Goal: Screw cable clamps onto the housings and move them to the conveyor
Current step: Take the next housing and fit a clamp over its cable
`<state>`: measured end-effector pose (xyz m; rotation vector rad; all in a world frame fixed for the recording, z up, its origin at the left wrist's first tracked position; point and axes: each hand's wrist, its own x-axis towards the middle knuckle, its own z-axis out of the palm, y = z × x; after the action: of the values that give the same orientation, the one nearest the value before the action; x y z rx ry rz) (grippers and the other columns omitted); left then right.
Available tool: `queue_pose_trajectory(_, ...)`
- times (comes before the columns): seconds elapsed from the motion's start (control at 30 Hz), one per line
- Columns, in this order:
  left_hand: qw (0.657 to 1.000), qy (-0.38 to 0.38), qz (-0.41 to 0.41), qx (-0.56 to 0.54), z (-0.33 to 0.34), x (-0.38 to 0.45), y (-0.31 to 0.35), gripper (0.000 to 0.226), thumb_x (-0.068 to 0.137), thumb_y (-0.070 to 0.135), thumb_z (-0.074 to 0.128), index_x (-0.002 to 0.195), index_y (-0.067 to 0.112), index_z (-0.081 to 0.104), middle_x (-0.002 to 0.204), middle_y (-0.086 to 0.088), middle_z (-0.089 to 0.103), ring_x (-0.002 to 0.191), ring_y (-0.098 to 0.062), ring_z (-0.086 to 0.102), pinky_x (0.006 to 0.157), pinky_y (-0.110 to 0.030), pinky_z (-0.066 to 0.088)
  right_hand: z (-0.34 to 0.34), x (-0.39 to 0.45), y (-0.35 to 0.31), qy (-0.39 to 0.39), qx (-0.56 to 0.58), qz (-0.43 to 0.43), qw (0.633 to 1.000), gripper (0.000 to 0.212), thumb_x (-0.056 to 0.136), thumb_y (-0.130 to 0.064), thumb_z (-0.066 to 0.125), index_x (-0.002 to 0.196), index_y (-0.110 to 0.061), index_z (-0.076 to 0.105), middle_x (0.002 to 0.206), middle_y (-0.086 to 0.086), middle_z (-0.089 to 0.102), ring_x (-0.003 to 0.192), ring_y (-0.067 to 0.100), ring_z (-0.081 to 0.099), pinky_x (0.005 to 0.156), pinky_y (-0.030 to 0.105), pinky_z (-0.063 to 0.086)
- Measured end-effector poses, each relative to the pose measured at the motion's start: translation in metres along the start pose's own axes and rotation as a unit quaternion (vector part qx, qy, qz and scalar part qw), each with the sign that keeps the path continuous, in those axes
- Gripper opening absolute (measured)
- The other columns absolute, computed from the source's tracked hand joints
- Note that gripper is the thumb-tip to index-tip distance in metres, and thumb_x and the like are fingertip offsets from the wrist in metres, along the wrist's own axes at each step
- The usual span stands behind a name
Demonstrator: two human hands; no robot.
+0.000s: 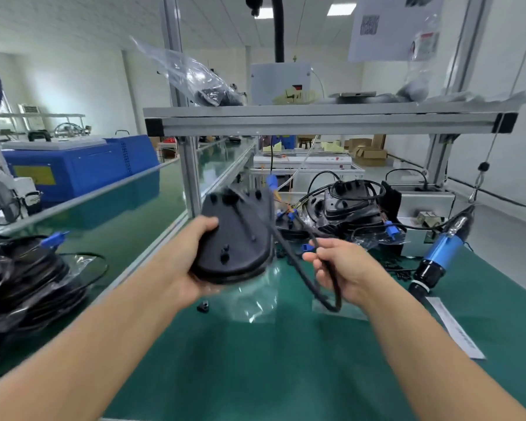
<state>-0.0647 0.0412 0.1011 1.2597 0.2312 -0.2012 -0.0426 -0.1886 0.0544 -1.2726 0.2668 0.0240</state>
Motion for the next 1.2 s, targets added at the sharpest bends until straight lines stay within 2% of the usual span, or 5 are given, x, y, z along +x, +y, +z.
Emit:
queue_pose_trajectory(0.4,0.980,0.015,-0.072,0.183,0.048,0.027,-0.123,0.049,0.086,0.051,0.059,0.109,0.008,0.061,0.104,-0.011,0.070,0.094,-0.031,0.068,0.090,-0.043,0.054,-0.083,0.028,0.035,0.141,-0.494,-0.104,0.851,0.019,0.088,-0.006,0.053,0.095,-0.022,0.059,0.093,0.002,0.066,0.086,0.021,0.060,0.072,0.028,0.044)
queue_pose_trajectory(0.57,0.912,0.038,-0.003,0.408,0.042,0.030,-0.118,0.055,0.091,0.057,0.038,0.093,0.008,0.064,0.098,-0.010,0.068,0.093,-0.026,0.065,0.091,-0.039,0.051,-0.087,0.030,0.044,0.140,-0.506,-0.156,0.837,0.023,0.091,-0.004,0.050,0.099,-0.024,0.059,0.089,-0.008,0.067,0.076,-0.006,0.053,0.058,0.002,0.036)
queue_pose_trajectory(0.77,0.768,-0.066,0.034,0.637,0.024,0.034,-0.093,0.061,0.090,0.064,0.032,0.077,0.009,0.056,0.063,-0.002,0.065,0.059,-0.021,0.062,0.080,-0.030,0.054,-0.081,0.029,0.040,0.128,-0.566,-0.193,0.791,0.027,0.092,-0.007,0.052,0.113,-0.017,0.065,0.110,-0.004,0.068,0.105,0.014,0.060,0.085,0.017,0.038)
queue_pose_trajectory(1.03,0.763,0.024,0.174,0.622,-0.003,0.082,-0.068,0.037,0.093,0.049,0.052,0.082,0.014,0.058,0.067,0.002,0.069,0.068,-0.016,0.069,0.071,-0.025,0.047,-0.042,0.007,0.010,0.009,-0.473,-0.234,0.849,0.013,0.089,-0.022,0.062,0.077,-0.025,0.067,0.067,-0.011,0.072,0.064,0.006,0.067,0.072,0.026,0.053)
queue_pose_trajectory(1.2,0.749,0.075,0.184,0.632,-0.005,0.123,-0.081,0.030,0.083,0.033,0.073,0.102,0.019,0.056,0.097,0.000,0.053,0.096,-0.021,0.053,0.082,-0.028,0.040,-0.015,-0.005,0.001,-0.077,-0.593,-0.185,0.780,0.045,0.063,-0.071,0.065,0.077,-0.029,0.059,0.070,-0.012,0.062,0.064,-0.001,0.055,0.062,0.023,0.043)
